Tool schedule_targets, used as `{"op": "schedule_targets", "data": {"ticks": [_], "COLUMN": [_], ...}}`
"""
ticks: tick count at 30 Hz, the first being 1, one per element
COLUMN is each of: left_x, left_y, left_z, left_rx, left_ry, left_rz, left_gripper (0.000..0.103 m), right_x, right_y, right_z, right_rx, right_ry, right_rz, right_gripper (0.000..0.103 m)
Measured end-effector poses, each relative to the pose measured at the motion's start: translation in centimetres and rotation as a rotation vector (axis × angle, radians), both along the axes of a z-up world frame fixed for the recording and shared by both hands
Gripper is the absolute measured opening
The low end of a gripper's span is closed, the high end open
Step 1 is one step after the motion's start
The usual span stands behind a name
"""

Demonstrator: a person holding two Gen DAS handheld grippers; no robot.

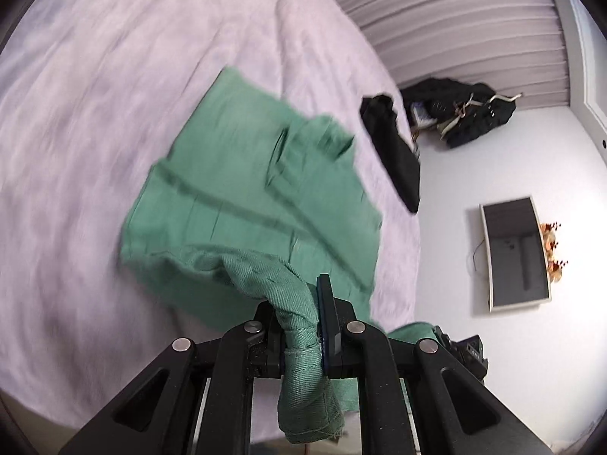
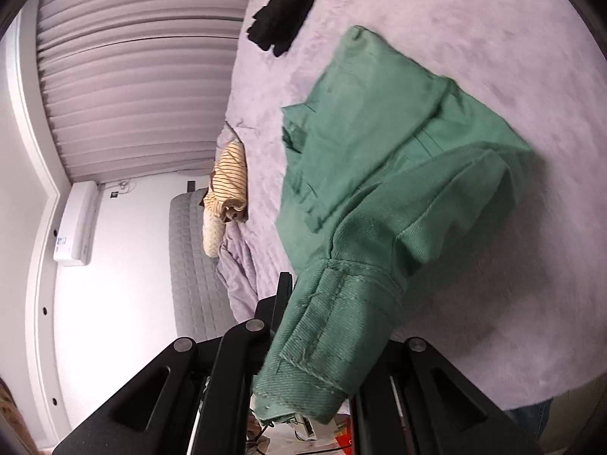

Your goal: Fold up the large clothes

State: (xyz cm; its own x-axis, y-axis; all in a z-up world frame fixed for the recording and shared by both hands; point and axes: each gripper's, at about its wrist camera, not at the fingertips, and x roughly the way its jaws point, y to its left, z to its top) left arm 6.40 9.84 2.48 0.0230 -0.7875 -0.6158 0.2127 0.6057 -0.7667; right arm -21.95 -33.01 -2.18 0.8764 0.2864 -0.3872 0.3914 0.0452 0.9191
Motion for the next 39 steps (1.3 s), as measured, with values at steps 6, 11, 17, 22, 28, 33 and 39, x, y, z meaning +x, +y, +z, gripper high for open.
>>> {"op": "schedule_targets", "data": {"ticks": [6,11,17,22,28,33,39], "left_x": [7.1,12.1,15.8,17.8,18.6,18.5,17.7], "left_y": [-4.9,-7.9,-10.8,-12.3,-12.5,-12.3,-14.8], "left_z": [2.2,0.6,-4.7,-7.6,-5.9,-4.0,-7.3], "left_rx": [0.048,0.123,0.265,0.352,0.427,0.477,0.562], "left_ry": [-0.076,-0.092,-0.049,0.011,-0.085,-0.208,-0.218], "left_rz": [0.126,0.147,0.073,0.039,0.036,0.024,-0.053], "left_gripper": [0.013,0.013,0.014,0.014,0.083,0.092,0.092], "right_x": [8.2,15.0,20.4,22.4,22.1,21.0,22.3], "right_y": [-7.3,-12.5,-15.3,-16.0,-16.6,-18.0,-16.9], "right_z": [2.5,1.3,-3.7,-6.1,-6.2,-4.0,-4.0], "right_rx": [-0.053,-0.100,-0.076,-0.060,-0.087,-0.228,-0.372], "right_ry": [-0.057,0.022,0.156,0.212,0.264,0.313,0.408], "right_rz": [0.066,0.128,0.137,0.111,0.074,0.065,0.176], "right_gripper": [0.009,0.009,0.009,0.013,0.076,0.084,0.023]}}
